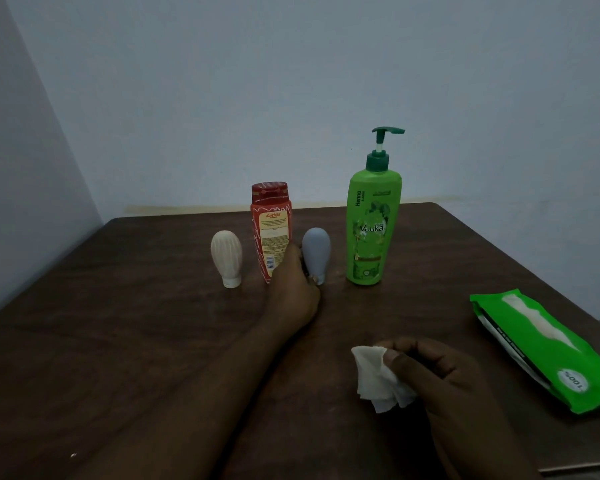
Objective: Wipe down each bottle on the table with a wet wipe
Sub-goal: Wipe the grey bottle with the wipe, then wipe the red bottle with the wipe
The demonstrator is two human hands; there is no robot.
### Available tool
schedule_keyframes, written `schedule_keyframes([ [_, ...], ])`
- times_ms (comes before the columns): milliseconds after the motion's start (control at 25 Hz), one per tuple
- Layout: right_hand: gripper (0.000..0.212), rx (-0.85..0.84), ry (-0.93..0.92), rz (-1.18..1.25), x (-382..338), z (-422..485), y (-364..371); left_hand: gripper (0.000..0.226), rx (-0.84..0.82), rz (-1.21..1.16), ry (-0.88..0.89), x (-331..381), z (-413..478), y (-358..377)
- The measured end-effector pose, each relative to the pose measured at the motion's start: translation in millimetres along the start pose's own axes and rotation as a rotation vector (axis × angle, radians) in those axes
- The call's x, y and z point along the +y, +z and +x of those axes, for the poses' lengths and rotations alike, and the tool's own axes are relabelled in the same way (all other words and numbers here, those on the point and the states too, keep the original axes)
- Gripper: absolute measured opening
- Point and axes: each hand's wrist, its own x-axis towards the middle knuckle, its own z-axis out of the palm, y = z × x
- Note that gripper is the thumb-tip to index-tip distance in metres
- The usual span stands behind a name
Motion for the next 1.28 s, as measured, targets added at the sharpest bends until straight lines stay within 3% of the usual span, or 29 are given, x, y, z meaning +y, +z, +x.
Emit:
schedule_keyframes([
  [400, 0.023, 0.002, -0.003, 0.045, 1, -1, 2, 0.043, -0.002, 0.010, 0.041, -1, -1, 1],
  [680, 0.024, -0.002, -0.035, 0.015, 1, 0, 0, 0.081, -0.015, -0.054, 0.099, -3, -9, -2],
  [960, 0.030, 0.023, -0.013, 0.025, 1, 2, -1, 0.099, 0.026, 0.031, 0.165, 3, -33, -13],
  [1280, 0.033, 0.034, -0.015, 0.039, -1, -3, 3, 0.088, 0.064, 0.088, 0.165, 10, -44, -14],
])
